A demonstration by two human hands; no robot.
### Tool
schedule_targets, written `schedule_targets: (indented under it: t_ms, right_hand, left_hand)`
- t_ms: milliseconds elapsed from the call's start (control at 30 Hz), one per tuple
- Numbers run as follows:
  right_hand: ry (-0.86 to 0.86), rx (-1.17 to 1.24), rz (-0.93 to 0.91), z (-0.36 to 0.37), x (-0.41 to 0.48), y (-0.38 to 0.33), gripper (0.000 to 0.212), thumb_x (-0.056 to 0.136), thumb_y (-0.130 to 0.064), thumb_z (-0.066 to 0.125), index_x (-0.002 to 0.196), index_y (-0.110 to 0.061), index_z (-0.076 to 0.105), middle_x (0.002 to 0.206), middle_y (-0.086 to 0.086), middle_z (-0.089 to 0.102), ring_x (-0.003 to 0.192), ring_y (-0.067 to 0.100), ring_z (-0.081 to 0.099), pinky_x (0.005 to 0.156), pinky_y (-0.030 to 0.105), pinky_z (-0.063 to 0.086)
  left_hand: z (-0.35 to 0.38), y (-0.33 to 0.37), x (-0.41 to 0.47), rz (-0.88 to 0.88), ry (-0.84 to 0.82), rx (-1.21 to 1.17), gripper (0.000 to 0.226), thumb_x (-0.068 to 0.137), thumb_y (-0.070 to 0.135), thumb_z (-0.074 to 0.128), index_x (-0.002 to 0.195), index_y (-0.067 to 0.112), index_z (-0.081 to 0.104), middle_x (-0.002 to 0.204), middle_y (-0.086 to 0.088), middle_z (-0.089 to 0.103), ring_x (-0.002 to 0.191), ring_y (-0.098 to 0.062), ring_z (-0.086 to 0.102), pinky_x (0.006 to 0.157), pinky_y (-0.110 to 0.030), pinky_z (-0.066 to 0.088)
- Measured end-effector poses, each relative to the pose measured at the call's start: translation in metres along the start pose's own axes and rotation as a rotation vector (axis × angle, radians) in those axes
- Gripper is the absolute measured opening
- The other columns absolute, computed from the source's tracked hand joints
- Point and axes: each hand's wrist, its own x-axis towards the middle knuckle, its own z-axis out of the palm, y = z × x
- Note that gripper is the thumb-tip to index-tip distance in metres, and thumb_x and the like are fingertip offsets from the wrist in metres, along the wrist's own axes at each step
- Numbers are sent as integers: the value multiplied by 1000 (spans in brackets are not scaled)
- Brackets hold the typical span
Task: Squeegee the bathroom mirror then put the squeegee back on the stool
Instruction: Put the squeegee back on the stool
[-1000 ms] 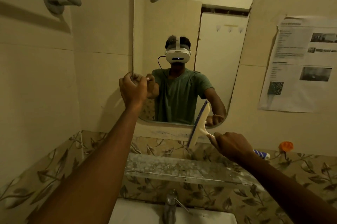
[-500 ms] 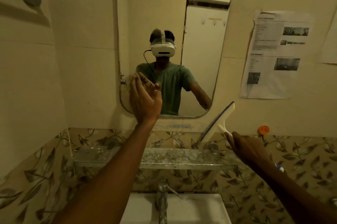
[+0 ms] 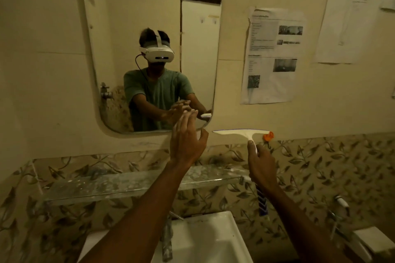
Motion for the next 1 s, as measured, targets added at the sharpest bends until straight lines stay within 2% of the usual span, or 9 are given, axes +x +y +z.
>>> schedule_targets:
  t_ms: [133, 233, 300, 533, 633, 700, 833, 933, 1000]
  right_hand:
    - [-1, 66, 96, -37, -4, 33, 35, 98, -49, 37, 83, -26, 59, 64, 1, 56, 59, 25, 56, 59, 43, 53]
    - [1, 53, 126, -75, -10, 65, 48, 93, -58, 33, 80, -20, 58, 70, -4, 57, 66, 24, 58, 60, 38, 50]
    - [-26, 61, 146, -103, -15, 93, 56, 92, -62, 31, 95, -17, 64, 79, -7, 59, 74, 22, 58, 66, 35, 49]
    - [-55, 61, 248, -204, -38, 155, 39, 100, -44, 39, 108, -16, 65, 95, 1, 66, 90, 21, 60, 85, 38, 49]
    - [-80, 105, 324, -231, -45, 177, 43, 102, -37, 41, 134, -11, 55, 128, 7, 60, 120, 25, 53, 101, 36, 41]
    - [-111, 102, 351, -241, -51, 201, 46, 101, -38, 41, 140, -13, 49, 139, 3, 53, 130, 23, 47, 107, 36, 39]
    - [-154, 35, 440, -241, -66, 262, 50, 96, -52, 41, 131, -20, 59, 127, 5, 63, 117, 25, 58, 100, 45, 47]
    - [-186, 17, 512, -232, -79, 314, 57, 90, -64, 38, 119, -22, 64, 102, 3, 67, 95, 24, 62, 83, 38, 50]
    - [-208, -25, 595, -221, -86, 354, 59, 89, -66, 39, 118, -22, 64, 100, -2, 64, 96, 19, 60, 84, 36, 48]
  left_hand:
    - [24, 44, -27, 22, -47, 38, 57, 90, 36, 48, 144, 19, 37, 151, -6, 40, 141, -22, 34, 113, -41, 30]
    - [48, 88, -55, 48, -58, 36, 56, 90, 36, 46, 143, 18, 40, 148, -4, 44, 141, -20, 34, 114, -39, 28]
    - [66, 117, -79, 57, -75, 49, 56, 90, 36, 46, 142, 18, 41, 147, -3, 45, 141, -20, 35, 113, -39, 29]
    - [121, 200, -167, -24, -161, 49, 54, 87, 33, 49, 138, 15, 46, 141, -6, 52, 132, -24, 46, 109, -42, 39]
    - [139, 222, -199, -60, -203, 47, 53, 89, 35, 46, 139, 17, 47, 142, -6, 51, 134, -25, 44, 109, -43, 39]
    - [154, 232, -220, -87, -230, 44, 53, 89, 36, 43, 138, 15, 47, 142, -6, 51, 134, -25, 45, 108, -45, 40]
    - [196, 238, -262, -171, -315, -14, 54, 89, 28, 50, 140, 10, 45, 143, -11, 49, 136, -28, 43, 110, -48, 36]
    - [238, 228, -297, -252, -391, -28, 58, 90, 36, 46, 143, 12, 40, 148, -10, 43, 139, -26, 37, 114, -45, 32]
    - [273, 218, -322, -285, -458, -9, 60, 91, 42, 43, 144, 14, 38, 151, -7, 40, 141, -23, 34, 114, -44, 32]
